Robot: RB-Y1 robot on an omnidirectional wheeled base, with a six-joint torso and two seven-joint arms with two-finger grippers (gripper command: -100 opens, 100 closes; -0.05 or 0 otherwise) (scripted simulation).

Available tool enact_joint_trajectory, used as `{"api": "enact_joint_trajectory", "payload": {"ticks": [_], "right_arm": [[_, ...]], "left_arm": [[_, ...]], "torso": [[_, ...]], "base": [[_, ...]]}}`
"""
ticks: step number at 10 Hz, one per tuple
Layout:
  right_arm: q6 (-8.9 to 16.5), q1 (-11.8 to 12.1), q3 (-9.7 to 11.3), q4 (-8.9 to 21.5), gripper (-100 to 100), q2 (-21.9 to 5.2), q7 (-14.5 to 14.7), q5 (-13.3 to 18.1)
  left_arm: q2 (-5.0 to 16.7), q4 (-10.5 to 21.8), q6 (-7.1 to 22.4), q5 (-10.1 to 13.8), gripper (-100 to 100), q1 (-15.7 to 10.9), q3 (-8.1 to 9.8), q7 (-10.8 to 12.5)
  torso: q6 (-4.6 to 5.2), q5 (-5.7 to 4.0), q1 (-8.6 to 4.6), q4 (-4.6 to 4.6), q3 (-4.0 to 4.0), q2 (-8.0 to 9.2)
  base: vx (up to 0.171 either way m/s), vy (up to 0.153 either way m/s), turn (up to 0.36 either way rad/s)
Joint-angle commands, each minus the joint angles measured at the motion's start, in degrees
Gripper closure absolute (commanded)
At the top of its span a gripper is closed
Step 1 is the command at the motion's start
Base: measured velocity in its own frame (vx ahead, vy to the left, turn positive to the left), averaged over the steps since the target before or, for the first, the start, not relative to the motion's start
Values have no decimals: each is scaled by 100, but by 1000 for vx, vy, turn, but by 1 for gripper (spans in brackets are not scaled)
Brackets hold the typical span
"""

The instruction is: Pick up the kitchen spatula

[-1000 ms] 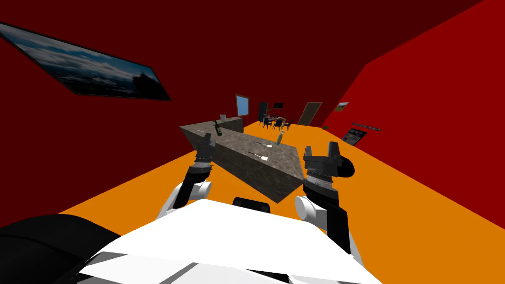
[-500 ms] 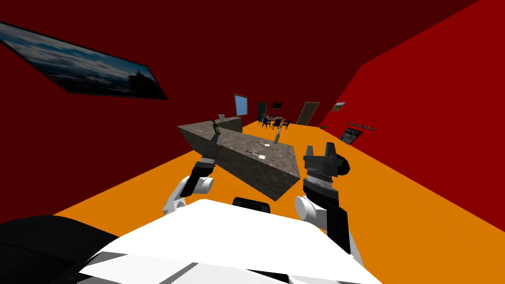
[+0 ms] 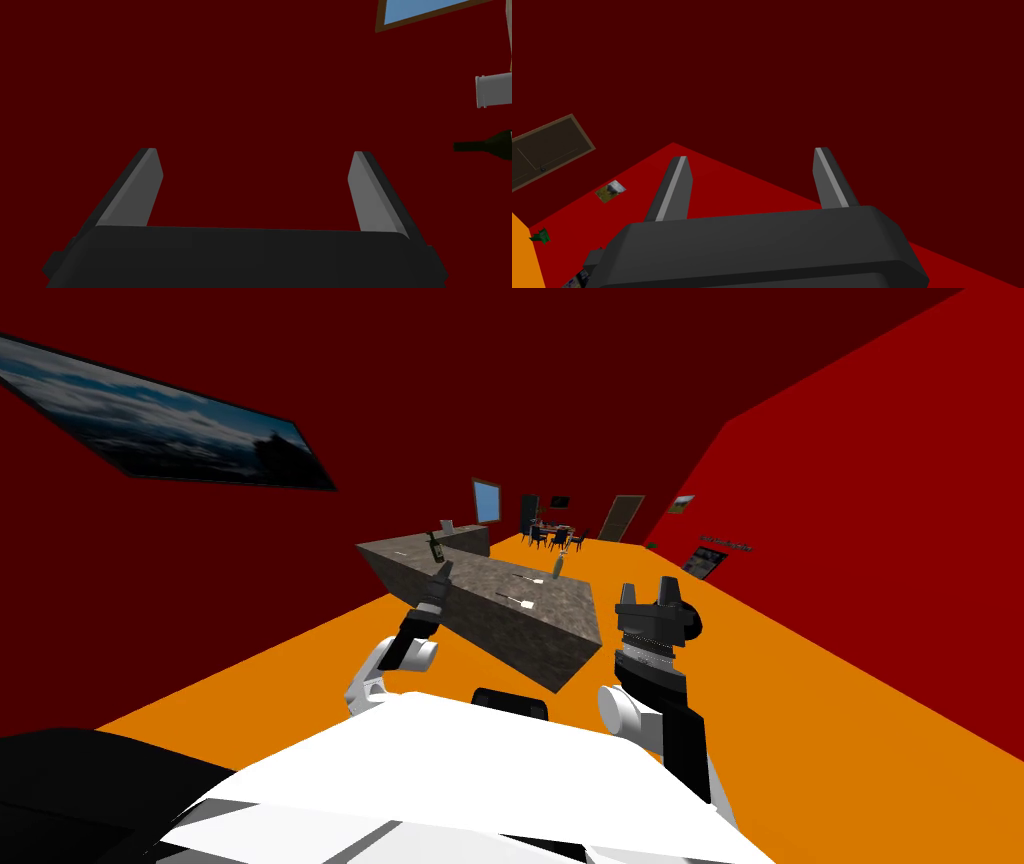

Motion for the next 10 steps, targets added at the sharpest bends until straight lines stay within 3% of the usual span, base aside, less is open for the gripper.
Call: {"api": "enact_joint_trajectory", "payload": {"ticks": [1,2,3,5,6,7,8,9,10], "right_arm": [[0,0,0,0,0,0,0,0],[0,0,0,0,0,0,0,0],[0,0,0,0,0,0,0,0],[0,0,0,0,0,0,0,0],[0,0,0,0,0,0,0,0],[0,0,0,0,0,0,0,0],[0,0,0,0,0,0,0,0],[0,0,0,0,0,0,0,0],[0,0,0,0,0,0,0,0]], "left_arm": [[100,215,286,7,-100,-247,-19,-43],[100,215,394,7,-100,-247,-19,-43],[192,401,539,19,-100,-472,-31,-77],[192,401,758,19,-100,-472,-31,-77],[280,602,979,34,-100,-708,-41,-112],[280,602,1123,34,-100,-708,-41,-112],[366,817,1305,51,-100,-953,-49,-147],[366,817,1474,51,-100,-953,-49,-147],[449,1045,1630,71,-100,-1206,-55,-182]], "torso": [[0,0,0,0,0,0],[1,0,-2,0,0,1],[0,-1,-3,0,0,0],[0,-1,-4,0,-1,-1],[-1,1,6,0,-1,-2],[1,1,1,0,0,0],[-1,0,1,0,0,0],[1,-1,-4,-1,-2,-2],[-1,-1,-5,-1,-1,-1]], "base": [[-24,-44,-28],[-19,-46,-22],[-18,-58,-42],[-13,-31,-9],[-21,-35,-47],[-19,-40,-22],[-15,-54,-40],[-16,-50,-21],[-31,-61,-51]]}}
